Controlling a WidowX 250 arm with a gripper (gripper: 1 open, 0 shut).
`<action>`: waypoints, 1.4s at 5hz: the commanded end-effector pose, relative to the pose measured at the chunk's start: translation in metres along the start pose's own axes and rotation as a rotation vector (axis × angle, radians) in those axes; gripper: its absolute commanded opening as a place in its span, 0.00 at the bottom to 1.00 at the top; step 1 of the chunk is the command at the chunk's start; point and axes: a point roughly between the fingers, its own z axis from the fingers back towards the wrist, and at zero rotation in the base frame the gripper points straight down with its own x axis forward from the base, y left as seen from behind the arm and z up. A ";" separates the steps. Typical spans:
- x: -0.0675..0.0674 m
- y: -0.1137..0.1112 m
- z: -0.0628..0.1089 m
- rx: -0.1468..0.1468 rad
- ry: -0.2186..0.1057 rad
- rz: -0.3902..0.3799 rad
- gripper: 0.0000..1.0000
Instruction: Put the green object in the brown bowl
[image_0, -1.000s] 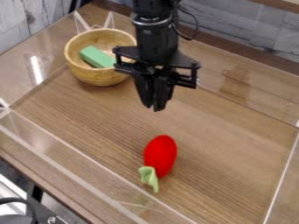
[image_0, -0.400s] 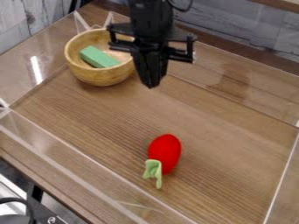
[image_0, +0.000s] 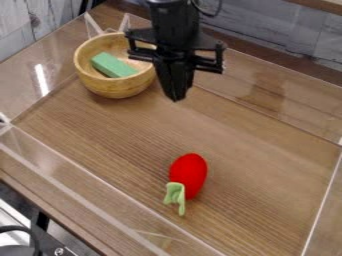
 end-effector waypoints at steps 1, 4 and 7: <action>0.004 -0.001 0.000 0.007 -0.026 -0.008 0.00; 0.029 -0.014 -0.013 0.033 -0.042 0.106 1.00; 0.058 -0.027 -0.027 0.034 -0.092 0.148 1.00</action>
